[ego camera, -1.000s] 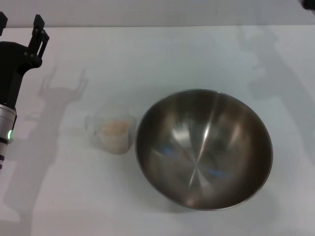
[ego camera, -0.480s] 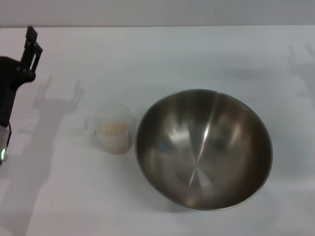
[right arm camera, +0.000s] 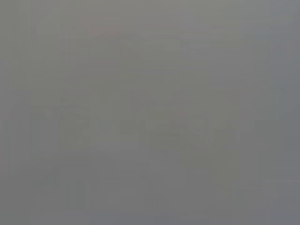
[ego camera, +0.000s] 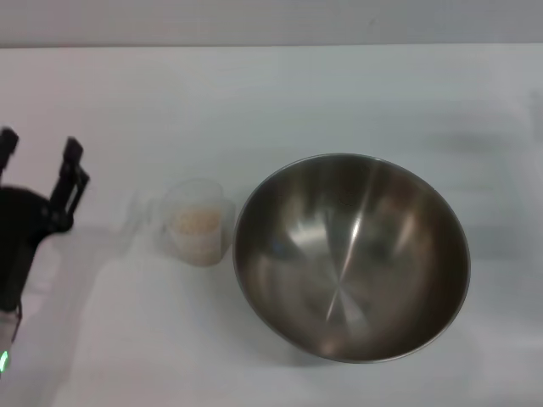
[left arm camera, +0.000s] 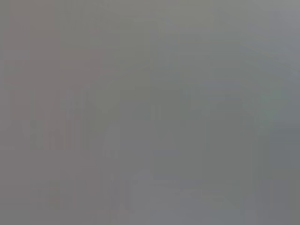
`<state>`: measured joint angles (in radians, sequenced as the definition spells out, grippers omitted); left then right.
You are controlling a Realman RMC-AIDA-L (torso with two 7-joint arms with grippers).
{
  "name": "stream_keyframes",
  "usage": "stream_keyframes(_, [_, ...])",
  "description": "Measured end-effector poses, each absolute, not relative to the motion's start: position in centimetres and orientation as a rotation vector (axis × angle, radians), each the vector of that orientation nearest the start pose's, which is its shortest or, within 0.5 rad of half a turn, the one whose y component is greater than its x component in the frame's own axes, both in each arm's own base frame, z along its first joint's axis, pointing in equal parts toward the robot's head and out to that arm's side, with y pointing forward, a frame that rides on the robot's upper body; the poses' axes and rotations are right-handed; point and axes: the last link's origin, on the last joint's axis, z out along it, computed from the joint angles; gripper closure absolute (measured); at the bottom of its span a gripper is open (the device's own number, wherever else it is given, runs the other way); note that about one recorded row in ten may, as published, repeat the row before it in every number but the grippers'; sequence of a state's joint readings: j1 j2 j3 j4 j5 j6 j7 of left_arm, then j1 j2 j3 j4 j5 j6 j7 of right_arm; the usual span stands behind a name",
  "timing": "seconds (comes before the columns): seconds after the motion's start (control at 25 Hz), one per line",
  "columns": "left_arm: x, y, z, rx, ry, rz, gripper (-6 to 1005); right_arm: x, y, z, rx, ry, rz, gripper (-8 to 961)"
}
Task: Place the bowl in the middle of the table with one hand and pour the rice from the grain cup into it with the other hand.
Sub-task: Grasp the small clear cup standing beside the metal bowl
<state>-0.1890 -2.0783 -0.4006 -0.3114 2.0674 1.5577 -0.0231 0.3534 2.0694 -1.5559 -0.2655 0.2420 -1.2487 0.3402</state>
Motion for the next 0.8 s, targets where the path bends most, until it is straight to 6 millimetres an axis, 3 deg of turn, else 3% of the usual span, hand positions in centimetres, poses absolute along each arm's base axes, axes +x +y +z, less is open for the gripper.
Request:
stream_keyframes(0.16, [-31.7,20.6,-4.4,-1.669,-0.418,-0.869,358,33.4,33.3,5.1,-1.349,0.522,0.907,457])
stream_keyframes(0.4, [-32.0,19.3,-5.6,-1.741,-0.452,-0.841,361,33.4,33.6,5.4,-1.352,0.511,0.907,457])
stream_keyframes(0.8, [-32.2,20.1,-7.4,-1.829,-0.514,-0.774,366,33.3,33.7,5.5,-1.348,0.509,0.908,457])
